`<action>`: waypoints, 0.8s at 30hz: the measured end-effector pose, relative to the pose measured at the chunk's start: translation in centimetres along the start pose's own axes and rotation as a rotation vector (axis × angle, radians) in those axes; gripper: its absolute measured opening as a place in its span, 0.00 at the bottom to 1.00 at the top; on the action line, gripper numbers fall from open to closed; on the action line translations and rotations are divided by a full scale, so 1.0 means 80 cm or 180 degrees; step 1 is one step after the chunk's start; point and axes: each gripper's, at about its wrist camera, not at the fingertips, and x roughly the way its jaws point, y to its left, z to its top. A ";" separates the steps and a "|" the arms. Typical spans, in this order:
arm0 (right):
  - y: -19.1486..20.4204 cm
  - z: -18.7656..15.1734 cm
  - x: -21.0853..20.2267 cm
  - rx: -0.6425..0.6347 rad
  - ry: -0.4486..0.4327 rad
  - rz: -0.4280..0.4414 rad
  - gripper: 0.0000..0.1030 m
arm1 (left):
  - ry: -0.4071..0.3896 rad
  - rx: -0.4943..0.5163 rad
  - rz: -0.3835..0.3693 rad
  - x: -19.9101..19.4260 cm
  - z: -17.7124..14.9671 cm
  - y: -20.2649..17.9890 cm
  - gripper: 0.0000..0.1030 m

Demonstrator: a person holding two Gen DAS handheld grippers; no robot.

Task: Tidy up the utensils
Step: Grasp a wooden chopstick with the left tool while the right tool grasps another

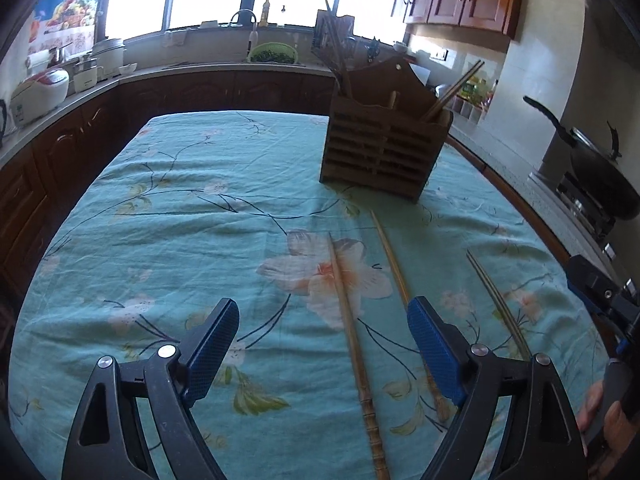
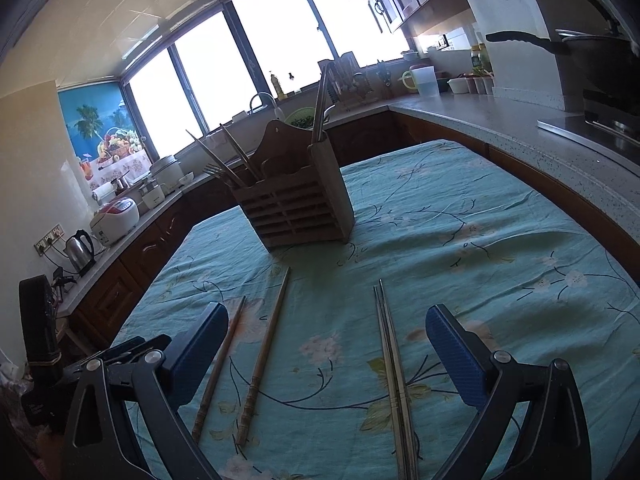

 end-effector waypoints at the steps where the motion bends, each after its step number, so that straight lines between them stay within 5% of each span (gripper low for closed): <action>1: -0.001 0.001 0.000 0.0008 0.0004 -0.0011 0.97 | 0.0036 0.0046 0.0014 0.009 0.005 -0.004 0.72; 6: -0.004 0.004 0.008 0.0020 0.0083 -0.0097 0.91 | 0.0248 0.0143 0.0001 0.041 0.014 -0.014 0.46; 13: 0.022 0.008 0.051 -0.0139 0.0417 0.0016 0.63 | 0.0546 0.0178 -0.0130 0.068 0.001 -0.001 0.11; 17: 0.053 -0.001 0.100 -0.0358 0.0805 0.0162 0.41 | 0.0592 0.0143 -0.0190 0.045 -0.018 0.018 0.10; 24: 0.086 -0.026 0.160 -0.0634 0.1219 0.0086 0.27 | 0.0606 -0.0022 -0.0240 0.005 -0.038 0.049 0.10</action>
